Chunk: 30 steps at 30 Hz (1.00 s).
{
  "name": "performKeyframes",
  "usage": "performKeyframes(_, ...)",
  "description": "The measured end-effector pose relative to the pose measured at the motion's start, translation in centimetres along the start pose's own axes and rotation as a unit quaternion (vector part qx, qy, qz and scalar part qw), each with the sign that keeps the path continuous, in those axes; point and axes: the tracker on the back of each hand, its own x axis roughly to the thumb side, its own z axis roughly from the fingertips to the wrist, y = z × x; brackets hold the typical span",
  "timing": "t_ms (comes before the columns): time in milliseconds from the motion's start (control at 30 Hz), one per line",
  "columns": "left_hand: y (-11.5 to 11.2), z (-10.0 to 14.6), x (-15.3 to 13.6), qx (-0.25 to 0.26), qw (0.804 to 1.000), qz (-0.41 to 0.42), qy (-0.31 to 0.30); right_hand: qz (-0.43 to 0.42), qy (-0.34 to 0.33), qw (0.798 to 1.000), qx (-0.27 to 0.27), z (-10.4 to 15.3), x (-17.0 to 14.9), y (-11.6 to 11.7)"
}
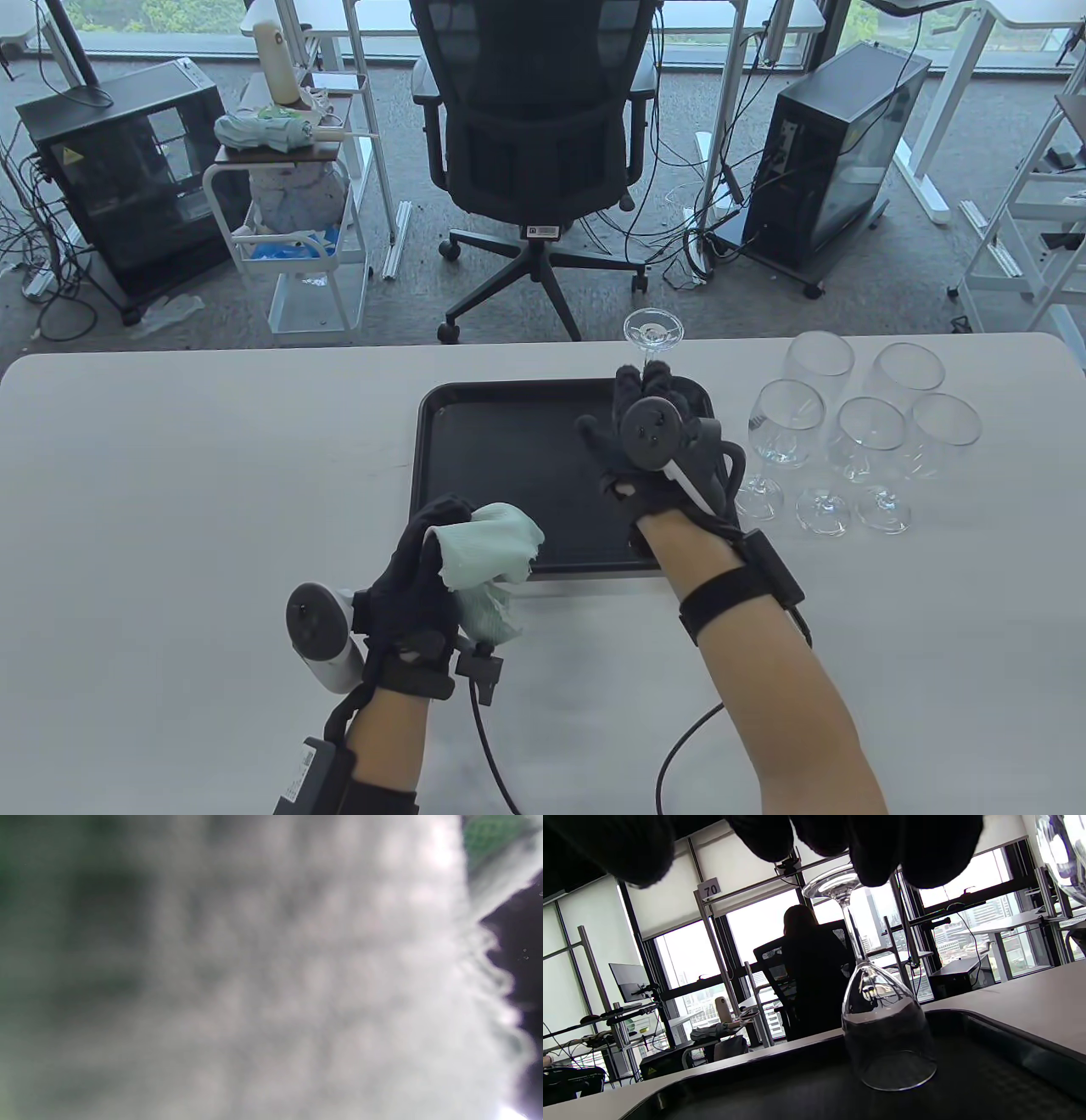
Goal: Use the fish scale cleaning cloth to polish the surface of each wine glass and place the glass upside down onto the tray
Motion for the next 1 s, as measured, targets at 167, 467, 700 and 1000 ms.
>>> performKeyframes(167, 0.1, 0.0, 0.0, 0.002, 1.0, 0.007, 0.004, -0.06, 0.03, 0.996, 0.063, 4.6, -5.0, -0.1)
performKeyframes(467, -0.1, 0.0, -0.1, 0.001, 1.0, 0.007, 0.004, -0.11, 0.237, 0.964, 0.047, 9.8, -19.1, -1.4)
performKeyframes(700, -0.1, 0.0, 0.0, -0.002, 1.0, 0.01, 0.001, -0.173, 0.345, 0.923, -0.013, 10.4, -24.9, -1.8)
performKeyframes(1000, -0.3, 0.0, 0.2, -0.007, 1.0, 0.007, -0.002, -0.186, 0.404, 0.894, -0.048, 7.0, -25.2, -0.4)
